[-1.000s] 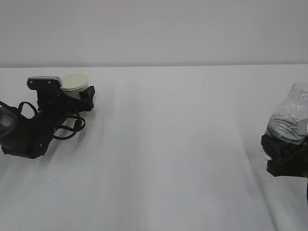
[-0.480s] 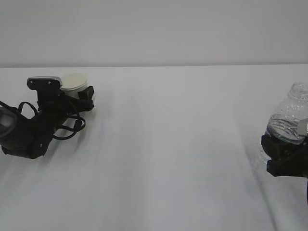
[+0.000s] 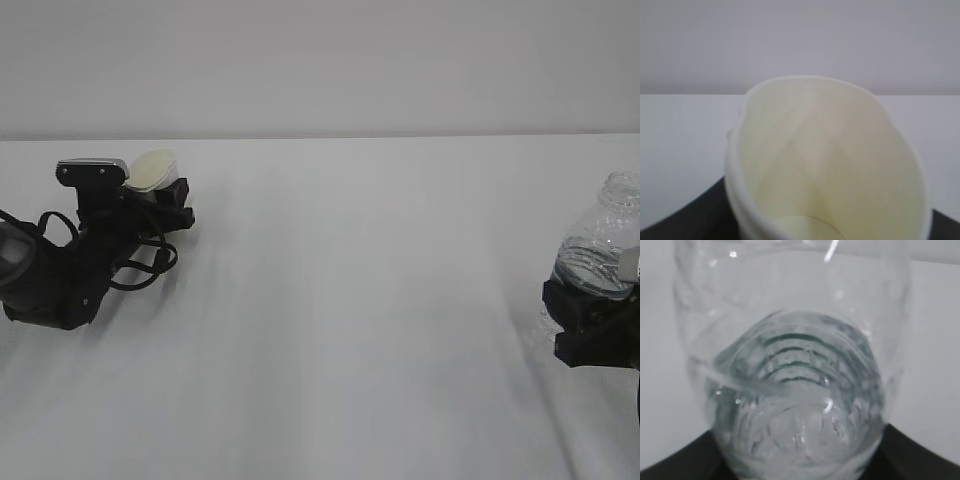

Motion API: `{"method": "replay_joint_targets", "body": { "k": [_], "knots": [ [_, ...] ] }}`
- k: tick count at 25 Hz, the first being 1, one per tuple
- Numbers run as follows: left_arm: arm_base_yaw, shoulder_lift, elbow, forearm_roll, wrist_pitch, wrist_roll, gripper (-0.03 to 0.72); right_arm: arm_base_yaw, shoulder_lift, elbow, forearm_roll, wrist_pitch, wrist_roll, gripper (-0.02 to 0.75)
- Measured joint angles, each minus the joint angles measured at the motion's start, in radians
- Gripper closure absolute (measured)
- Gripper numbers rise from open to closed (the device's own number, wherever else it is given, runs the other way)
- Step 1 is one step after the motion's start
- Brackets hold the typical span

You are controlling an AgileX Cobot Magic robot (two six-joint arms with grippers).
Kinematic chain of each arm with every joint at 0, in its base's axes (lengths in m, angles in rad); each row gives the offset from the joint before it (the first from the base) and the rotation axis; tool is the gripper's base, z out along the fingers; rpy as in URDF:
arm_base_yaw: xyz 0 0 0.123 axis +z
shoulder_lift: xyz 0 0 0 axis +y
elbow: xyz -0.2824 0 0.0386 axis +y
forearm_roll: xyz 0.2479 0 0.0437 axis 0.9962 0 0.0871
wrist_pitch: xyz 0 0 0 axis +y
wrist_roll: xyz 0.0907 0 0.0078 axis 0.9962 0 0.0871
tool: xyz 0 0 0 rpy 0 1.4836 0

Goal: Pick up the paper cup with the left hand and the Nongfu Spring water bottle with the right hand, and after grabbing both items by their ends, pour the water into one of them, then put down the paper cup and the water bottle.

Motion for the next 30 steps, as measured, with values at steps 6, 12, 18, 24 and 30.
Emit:
{"method": "replay_joint_targets", "body": {
  "k": [6, 12, 18, 24, 30],
  "knots": [
    [0.0, -0.006, 0.033, 0.0, -0.018, 0.0, 0.25, 0.0, 0.0, 0.0, 0.0, 0.0, 0.0, 0.333],
    [0.0, -0.07, 0.132, 0.012, -0.012, 0.0, 0.25, 0.0, 0.0, 0.0, 0.0, 0.0, 0.0, 0.333],
    [0.002, -0.179, 0.237, 0.179, -0.008, 0.0, 0.251, 0.0, 0.0, 0.0, 0.0, 0.0, 0.0, 0.333],
    [-0.009, -0.275, 0.297, 0.463, -0.008, -0.01, 0.253, 0.0, 0.0, 0.0, 0.0, 0.0, 0.0, 0.333],
    [-0.07, -0.32, 0.303, 0.667, -0.008, -0.167, 0.255, 0.0, 0.0, 0.0, 0.0, 0.0, 0.031, 0.333]
  ]
}}
